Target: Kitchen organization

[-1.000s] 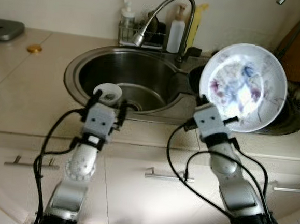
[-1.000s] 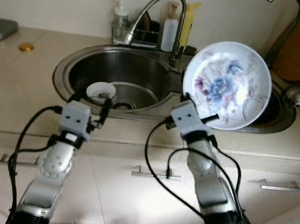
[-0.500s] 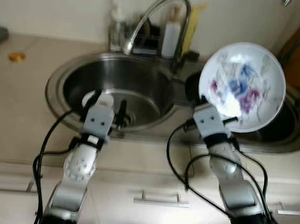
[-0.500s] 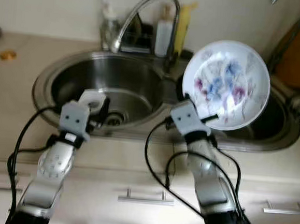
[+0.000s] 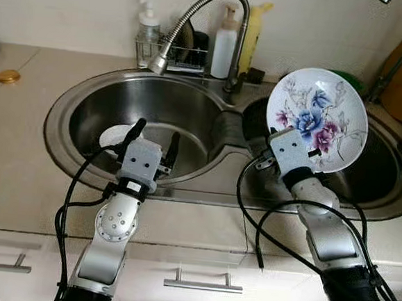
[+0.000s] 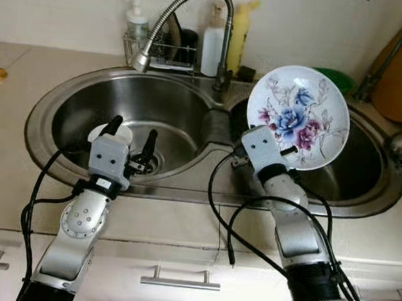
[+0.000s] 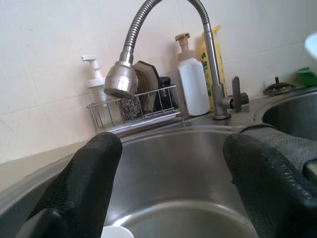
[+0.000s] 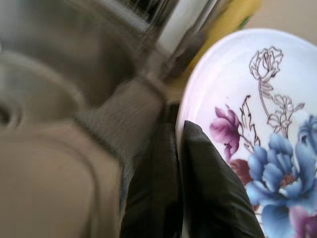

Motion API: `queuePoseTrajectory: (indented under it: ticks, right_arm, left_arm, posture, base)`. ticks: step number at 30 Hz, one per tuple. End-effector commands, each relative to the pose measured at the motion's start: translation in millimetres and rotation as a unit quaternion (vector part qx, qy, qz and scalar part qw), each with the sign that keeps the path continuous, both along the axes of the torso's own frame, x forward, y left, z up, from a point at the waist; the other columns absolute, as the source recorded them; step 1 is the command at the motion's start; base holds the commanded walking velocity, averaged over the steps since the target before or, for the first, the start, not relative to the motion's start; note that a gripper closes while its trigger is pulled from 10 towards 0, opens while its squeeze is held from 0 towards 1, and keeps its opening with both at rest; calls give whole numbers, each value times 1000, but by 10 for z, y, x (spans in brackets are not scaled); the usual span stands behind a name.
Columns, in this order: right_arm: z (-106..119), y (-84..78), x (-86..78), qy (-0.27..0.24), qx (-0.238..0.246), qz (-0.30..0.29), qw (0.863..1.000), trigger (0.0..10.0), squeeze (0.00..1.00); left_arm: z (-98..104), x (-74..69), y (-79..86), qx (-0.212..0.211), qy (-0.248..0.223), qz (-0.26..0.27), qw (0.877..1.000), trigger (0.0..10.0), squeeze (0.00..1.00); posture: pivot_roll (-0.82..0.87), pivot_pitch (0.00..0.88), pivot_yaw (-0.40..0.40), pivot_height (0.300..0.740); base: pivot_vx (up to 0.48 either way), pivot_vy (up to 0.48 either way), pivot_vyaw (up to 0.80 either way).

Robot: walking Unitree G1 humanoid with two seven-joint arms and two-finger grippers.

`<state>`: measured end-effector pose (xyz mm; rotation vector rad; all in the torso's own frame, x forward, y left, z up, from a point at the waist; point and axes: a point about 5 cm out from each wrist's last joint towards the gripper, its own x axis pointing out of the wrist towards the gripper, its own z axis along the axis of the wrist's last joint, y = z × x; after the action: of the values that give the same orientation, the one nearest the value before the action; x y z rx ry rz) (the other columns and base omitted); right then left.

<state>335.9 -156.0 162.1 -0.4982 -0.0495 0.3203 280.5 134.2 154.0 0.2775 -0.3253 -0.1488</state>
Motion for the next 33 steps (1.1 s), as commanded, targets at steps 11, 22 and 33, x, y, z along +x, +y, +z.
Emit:
queuePoseTrajectory:
  ticks: [11,22,33]
  right_arm:
    - [-87,-613,411,183,-11,-39,982,10000,0]
    - [-265,-578,411,268,36,-2,963,10000,0]
    - [-357,-555,395,292,36,4,956,10000,1000]
  left_arm:
    - [-19,12,-2,3,5,3,1000,10000,0]
    - [-18,1,-3,4,5,6,1000,10000,0]
    - [-31,-8,-10,3,6,8,1000,10000,0]
  posture:
    - [108,0,-69,740]
    - [124,0,-80,740]
    - [126,0,-83,740]
  base:
    - [0,0,0]
    - [0,0,0]
    - [0,0,0]
